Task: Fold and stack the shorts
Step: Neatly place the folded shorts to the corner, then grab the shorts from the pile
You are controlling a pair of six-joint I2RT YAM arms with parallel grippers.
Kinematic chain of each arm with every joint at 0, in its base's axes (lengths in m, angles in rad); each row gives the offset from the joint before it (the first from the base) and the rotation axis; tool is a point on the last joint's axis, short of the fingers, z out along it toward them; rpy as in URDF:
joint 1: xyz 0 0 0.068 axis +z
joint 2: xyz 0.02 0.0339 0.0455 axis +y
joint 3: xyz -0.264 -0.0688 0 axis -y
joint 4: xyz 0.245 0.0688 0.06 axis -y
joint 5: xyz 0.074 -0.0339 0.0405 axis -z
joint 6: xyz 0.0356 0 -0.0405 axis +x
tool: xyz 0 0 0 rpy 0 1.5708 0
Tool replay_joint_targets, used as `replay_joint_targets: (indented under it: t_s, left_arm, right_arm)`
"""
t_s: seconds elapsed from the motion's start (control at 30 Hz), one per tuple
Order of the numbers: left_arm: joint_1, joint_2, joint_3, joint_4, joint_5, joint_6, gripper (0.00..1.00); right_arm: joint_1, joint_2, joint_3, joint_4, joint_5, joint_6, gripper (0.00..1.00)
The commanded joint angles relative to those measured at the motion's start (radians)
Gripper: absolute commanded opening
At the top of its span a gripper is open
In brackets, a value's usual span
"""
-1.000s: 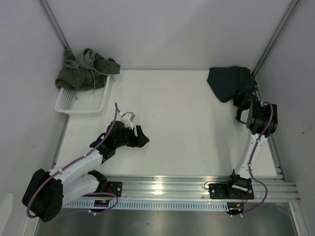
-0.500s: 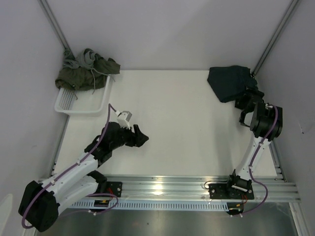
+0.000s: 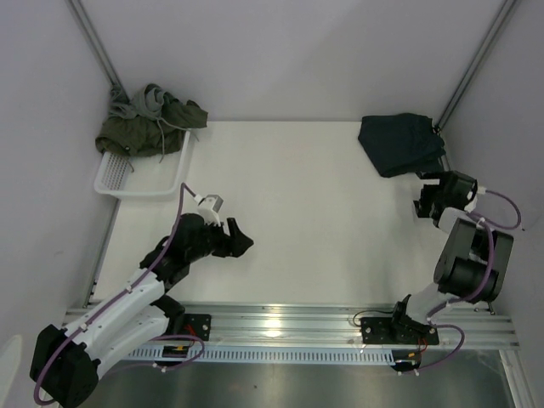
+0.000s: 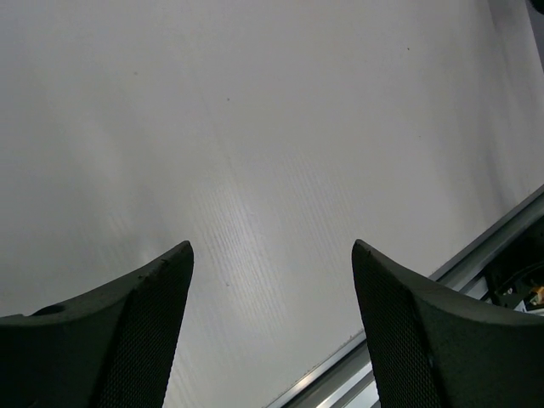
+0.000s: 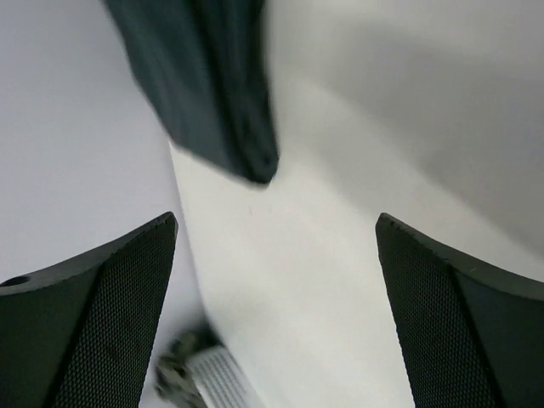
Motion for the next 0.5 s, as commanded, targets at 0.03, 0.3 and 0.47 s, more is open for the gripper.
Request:
replay_joint_targets:
  t_s: [0.03, 0.3, 0.47]
  left_arm:
    - [0.002, -0.011, 0.061, 0.016, -0.072, -0.030, 0.79]
    - [0.002, 0.014, 0.070, 0.058, -0.123, -0.021, 0.99]
    - [0.002, -0.043, 0.024, 0.090, -0.222, -0.004, 0.99]
  right_arm:
    - [0.111, -0.235, 0.082, -0.380, 0.022, -0.395, 0.99]
    - [0.238, -0.555, -0.099, -0.315, -0.123, -0.679, 1.00]
    - [0.282, -0.602, -0.217, -0.208, -0.177, -0.807, 0.99]
